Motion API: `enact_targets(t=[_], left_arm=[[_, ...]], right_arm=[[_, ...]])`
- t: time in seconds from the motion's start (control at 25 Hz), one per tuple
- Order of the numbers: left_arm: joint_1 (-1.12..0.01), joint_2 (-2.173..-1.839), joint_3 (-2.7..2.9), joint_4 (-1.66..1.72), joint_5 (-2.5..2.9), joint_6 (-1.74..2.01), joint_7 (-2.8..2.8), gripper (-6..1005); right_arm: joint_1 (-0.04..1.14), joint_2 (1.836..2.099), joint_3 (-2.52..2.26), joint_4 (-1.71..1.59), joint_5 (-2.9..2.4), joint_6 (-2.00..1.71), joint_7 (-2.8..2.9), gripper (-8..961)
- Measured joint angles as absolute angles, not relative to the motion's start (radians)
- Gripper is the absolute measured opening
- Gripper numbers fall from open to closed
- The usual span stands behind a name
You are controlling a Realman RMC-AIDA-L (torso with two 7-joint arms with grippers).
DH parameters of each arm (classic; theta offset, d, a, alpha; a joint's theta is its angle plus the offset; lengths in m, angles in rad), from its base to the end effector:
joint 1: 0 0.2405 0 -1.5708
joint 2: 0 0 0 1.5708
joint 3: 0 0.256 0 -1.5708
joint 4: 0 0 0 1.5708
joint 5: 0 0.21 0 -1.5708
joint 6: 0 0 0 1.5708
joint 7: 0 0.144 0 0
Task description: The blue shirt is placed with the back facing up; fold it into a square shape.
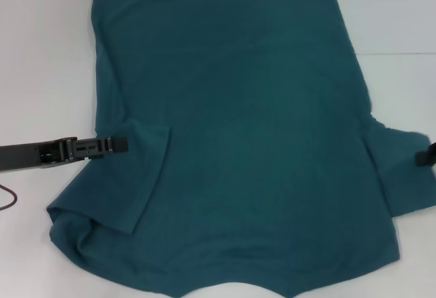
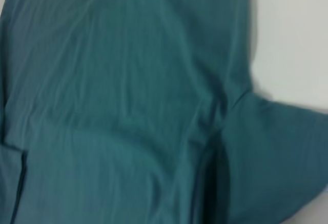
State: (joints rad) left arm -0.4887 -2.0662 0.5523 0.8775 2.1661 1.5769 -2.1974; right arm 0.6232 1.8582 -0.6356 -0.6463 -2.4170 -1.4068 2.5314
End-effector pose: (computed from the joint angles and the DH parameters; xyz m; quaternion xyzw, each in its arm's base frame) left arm -0.2891 0.3336 0.0525 -0.7933 -0.5470 -0.2315 0.1333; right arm 0.3283 0.3700 0.0863 -0.7067 0.6766 0.0870 0.1875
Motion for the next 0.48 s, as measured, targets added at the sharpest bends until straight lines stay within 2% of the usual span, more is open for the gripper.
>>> enact_targets(t=[0.08, 0.48], left_arm=[[-0.487, -2.066, 0.552, 0.877, 2.167, 1.577, -2.197, 885], [-0.468, -2.067, 0.552, 0.877, 2.167, 1.577, -2.199, 885]], right_arm=[[0.62, 1.851, -0.636, -0.674, -2.429, -1.418, 2.542, 11], [0.674, 1.842, -0.638, -0.73, -2.638, -1.426, 2.572, 11]])
